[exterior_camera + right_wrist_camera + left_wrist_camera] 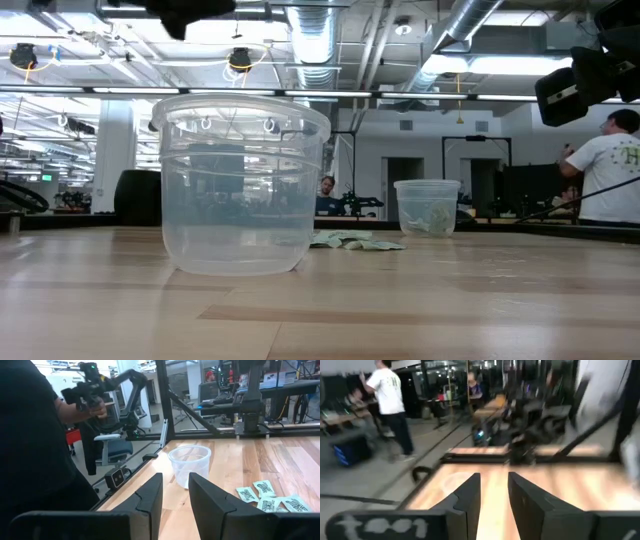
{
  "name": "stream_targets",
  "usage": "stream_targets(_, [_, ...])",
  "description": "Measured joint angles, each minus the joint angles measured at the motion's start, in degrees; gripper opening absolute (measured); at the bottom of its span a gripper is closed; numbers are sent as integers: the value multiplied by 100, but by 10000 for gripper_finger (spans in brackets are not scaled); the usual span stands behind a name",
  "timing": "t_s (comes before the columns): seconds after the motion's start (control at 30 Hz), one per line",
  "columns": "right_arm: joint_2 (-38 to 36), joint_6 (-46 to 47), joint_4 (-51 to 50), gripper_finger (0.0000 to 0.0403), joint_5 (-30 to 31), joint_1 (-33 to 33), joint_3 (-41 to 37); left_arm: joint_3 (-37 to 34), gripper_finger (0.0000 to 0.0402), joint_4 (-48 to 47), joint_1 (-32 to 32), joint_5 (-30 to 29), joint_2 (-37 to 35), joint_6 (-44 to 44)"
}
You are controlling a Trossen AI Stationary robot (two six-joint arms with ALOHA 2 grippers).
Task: Pick and place Stevia / Truvia into bins
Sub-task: Put the stevia packet into the bottom transparent container
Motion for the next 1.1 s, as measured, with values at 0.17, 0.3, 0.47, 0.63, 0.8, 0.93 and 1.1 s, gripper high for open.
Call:
stream_targets(0.17, [0,2,0,87,0,0,0,815,87,-820,92,-790,727,-104])
stream_targets(0.3, [0,2,0,87,0,0,0,1181,88,-1598,259,-820,1030,-490])
stream_targets(0.47, [0,2,-1,87,0,0,-2,1291,109,-1853,372,-895,1341,-1118])
stream_targets(0.63, [-2,0,0,87,0,0,-2,1291,147,-2061,365,-683,1672,-1265])
stream_targets(0.8, [-1,2,0,87,-1,-2,-2,1291,177,-2436,382,-226,1956,-1600])
stream_targets(0.93, [0,2,-1,87,0,-2,-2,1289,183,-2673,510,376,2179,-1881])
stream_targets(1.1, [0,2,0,87,-2,-2,-2,1289,183,-2670,678,1203,2426,-1938])
